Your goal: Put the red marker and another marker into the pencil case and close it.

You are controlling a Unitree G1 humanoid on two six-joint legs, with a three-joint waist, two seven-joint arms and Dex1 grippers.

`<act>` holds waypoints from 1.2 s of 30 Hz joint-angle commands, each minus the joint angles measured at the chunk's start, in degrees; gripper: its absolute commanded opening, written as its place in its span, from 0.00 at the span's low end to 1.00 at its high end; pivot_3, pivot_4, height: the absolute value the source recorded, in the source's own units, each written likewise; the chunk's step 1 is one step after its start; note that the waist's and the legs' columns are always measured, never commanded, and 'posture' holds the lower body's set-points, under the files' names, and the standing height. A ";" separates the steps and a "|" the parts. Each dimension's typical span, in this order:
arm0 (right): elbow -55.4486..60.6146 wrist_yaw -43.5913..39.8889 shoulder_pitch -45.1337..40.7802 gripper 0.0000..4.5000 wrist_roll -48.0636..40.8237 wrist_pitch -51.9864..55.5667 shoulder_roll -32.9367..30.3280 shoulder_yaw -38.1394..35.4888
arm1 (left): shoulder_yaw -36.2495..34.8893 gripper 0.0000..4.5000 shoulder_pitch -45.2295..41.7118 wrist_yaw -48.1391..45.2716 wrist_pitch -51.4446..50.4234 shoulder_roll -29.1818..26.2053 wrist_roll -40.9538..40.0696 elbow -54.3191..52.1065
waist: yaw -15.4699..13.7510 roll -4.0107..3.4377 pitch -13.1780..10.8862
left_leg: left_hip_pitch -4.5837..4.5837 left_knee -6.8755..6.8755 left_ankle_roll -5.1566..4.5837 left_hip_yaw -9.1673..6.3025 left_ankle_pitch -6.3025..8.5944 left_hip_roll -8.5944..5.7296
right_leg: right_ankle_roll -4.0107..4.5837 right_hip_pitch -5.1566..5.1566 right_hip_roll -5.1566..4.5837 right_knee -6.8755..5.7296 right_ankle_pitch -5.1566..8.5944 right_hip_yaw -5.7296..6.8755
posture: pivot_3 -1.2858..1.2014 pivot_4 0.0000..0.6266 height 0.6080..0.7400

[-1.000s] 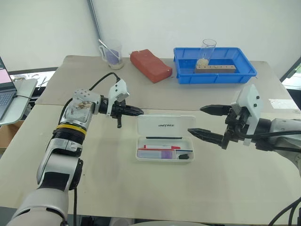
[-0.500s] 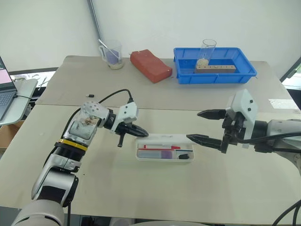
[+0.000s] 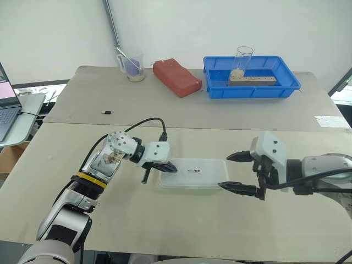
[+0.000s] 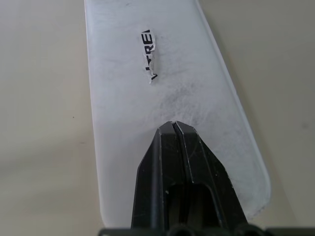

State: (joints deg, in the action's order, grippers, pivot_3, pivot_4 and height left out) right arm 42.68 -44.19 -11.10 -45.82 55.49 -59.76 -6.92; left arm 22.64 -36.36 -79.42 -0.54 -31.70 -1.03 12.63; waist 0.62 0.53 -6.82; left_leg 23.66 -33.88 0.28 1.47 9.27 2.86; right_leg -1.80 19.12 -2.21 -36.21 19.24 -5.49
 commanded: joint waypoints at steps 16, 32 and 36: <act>-6.38 2.18 0.85 1.00 4.19 -3.61 1.18 -3.11 | -14.56 0.12 2.50 5.94 -19.79 -2.84 -14.69 -13.95 | 0.18 -0.09 0.06 | 0.06 -0.01 -0.01 -0.03 0.00 0.01 | -0.03 0.06 0.01 -0.03 0.02 0.03 | 0.52 0.24 1.00; -16.31 -6.09 10.77 1.00 12.72 -13.95 -0.63 -10.41 | -34.62 0.99 24.02 17.17 -22.04 -18.69 -15.61 -20.85 | 0.02 -0.01 -0.07 | -0.38 0.10 0.02 0.14 0.01 0.07 | -0.01 -0.01 -0.30 0.08 0.05 0.04 | 0.52 0.24 1.00; -17.12 -5.53 11.03 1.00 13.61 -14.41 0.49 -10.38 | -35.50 0.99 25.88 19.94 -23.05 -18.42 -16.05 -22.15 | 0.05 -0.01 -0.08 | -0.36 0.14 0.02 0.16 0.01 0.09 | 0.01 0.00 -0.32 0.09 0.04 0.02 | 0.52 0.24 1.00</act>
